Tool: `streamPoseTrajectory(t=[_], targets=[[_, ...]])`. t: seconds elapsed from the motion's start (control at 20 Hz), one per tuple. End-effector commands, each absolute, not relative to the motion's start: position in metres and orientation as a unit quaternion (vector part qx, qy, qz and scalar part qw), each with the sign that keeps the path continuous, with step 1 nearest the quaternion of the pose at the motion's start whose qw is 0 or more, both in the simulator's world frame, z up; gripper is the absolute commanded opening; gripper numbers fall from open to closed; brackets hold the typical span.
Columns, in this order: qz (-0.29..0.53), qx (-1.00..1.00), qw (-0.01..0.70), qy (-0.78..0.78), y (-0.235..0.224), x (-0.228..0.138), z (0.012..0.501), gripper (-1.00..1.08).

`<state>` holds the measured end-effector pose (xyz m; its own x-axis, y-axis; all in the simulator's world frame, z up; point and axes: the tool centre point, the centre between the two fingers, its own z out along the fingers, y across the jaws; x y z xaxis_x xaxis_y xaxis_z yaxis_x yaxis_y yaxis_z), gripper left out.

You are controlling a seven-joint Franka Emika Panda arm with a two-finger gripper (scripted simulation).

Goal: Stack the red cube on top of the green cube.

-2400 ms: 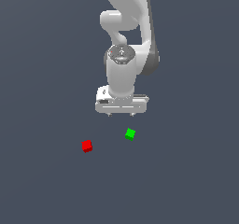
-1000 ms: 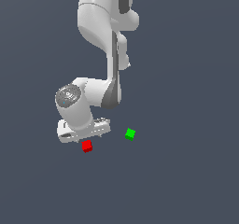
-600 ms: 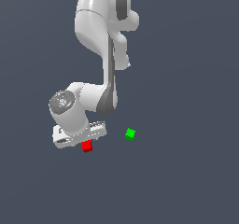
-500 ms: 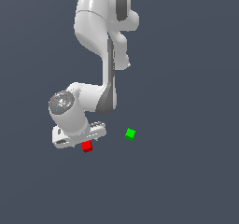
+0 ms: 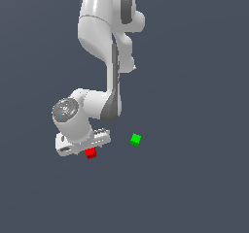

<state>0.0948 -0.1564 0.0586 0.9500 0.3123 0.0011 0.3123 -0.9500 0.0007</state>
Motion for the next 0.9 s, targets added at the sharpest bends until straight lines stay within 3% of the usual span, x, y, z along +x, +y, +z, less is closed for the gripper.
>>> streamPoseTrajectory(t=[0.0,0.55,0.6,0.85], targets=[[0.0,0.987,0.0,0.158,-0.156,0.094,0.046,1.0],[0.0,0.987,0.0,0.159,-0.156,0.095,0.02,1.0],[0.0,0.987,0.0,0.159,-0.156,0.095,0.02,-1.0],[0.0,0.987,0.0,0.159,-0.156,0.095,0.02,-1.0]])
